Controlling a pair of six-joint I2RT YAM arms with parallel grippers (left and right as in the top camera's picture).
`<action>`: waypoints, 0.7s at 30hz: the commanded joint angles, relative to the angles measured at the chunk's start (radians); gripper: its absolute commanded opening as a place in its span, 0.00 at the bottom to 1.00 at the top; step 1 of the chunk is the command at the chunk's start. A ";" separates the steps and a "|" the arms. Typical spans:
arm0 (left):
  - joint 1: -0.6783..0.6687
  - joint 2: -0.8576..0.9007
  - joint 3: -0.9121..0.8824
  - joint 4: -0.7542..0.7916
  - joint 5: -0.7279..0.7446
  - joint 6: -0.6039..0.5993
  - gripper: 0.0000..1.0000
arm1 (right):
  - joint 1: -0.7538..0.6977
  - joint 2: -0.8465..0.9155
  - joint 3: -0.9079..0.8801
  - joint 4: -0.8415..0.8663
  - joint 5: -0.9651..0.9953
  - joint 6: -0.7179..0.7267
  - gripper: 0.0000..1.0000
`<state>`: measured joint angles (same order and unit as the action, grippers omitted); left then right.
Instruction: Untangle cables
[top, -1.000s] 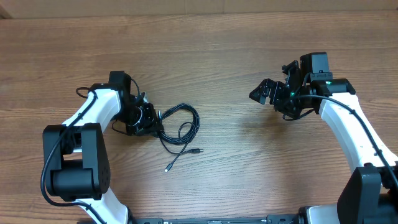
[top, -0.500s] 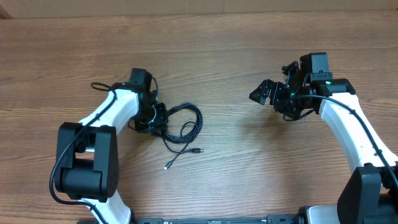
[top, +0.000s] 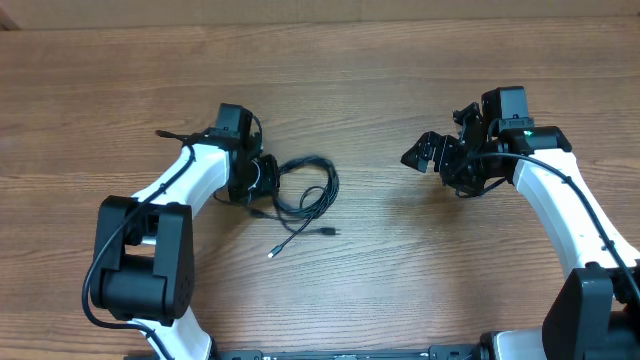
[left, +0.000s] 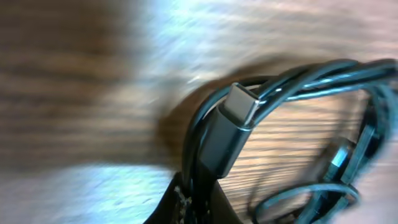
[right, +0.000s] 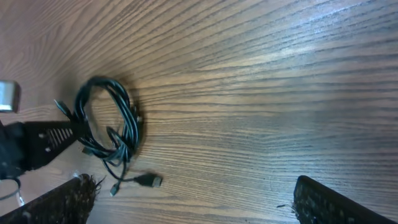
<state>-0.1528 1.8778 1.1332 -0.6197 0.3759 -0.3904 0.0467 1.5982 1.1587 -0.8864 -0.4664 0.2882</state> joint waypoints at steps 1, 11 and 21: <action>0.056 -0.019 0.016 0.058 0.319 -0.010 0.04 | 0.005 0.001 -0.007 0.004 0.002 0.001 1.00; 0.117 -0.019 0.016 0.188 0.684 -0.010 0.04 | 0.005 0.001 -0.108 0.100 -0.008 0.100 1.00; 0.113 -0.019 0.016 0.214 0.723 -0.038 0.04 | 0.084 0.002 -0.206 0.261 -0.035 0.254 0.87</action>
<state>-0.0376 1.8778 1.1339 -0.4164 1.0187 -0.3981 0.0891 1.5982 0.9810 -0.6506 -0.4782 0.4728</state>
